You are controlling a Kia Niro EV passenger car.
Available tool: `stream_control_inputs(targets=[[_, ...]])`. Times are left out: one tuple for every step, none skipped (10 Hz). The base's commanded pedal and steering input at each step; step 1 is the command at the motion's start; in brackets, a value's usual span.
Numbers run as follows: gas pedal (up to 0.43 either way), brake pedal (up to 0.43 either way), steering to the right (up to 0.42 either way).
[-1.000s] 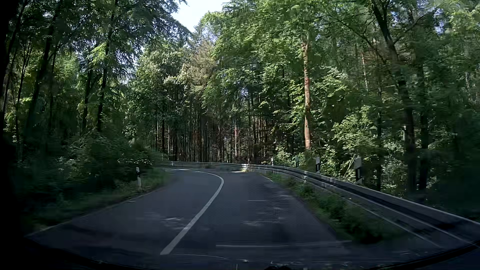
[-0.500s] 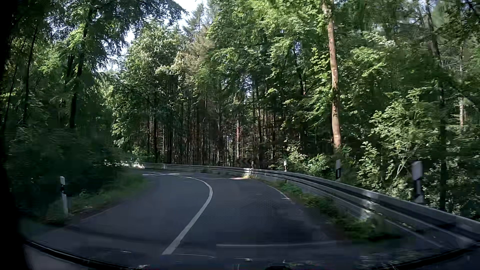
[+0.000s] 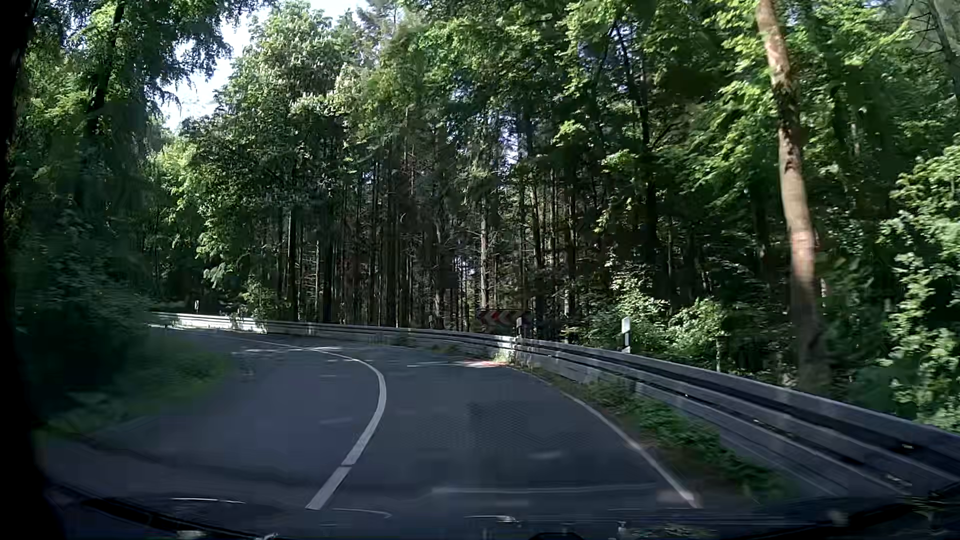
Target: Follow the waypoints while adhering to traffic rules and regulations
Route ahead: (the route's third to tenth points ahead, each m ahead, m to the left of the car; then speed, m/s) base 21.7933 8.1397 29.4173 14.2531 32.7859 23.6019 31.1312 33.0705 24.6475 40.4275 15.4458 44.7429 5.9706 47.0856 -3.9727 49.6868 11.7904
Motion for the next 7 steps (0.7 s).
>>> stream_control_inputs(targets=[[0.047,0.0,-0.046],[0.02,0.0,-0.056],[0.0,0.0,-0.066],[0.0,0.0,-0.073],[0.0,0.0,-0.081],[0.0,0.0,-0.087],[0.0,0.0,-0.095]])
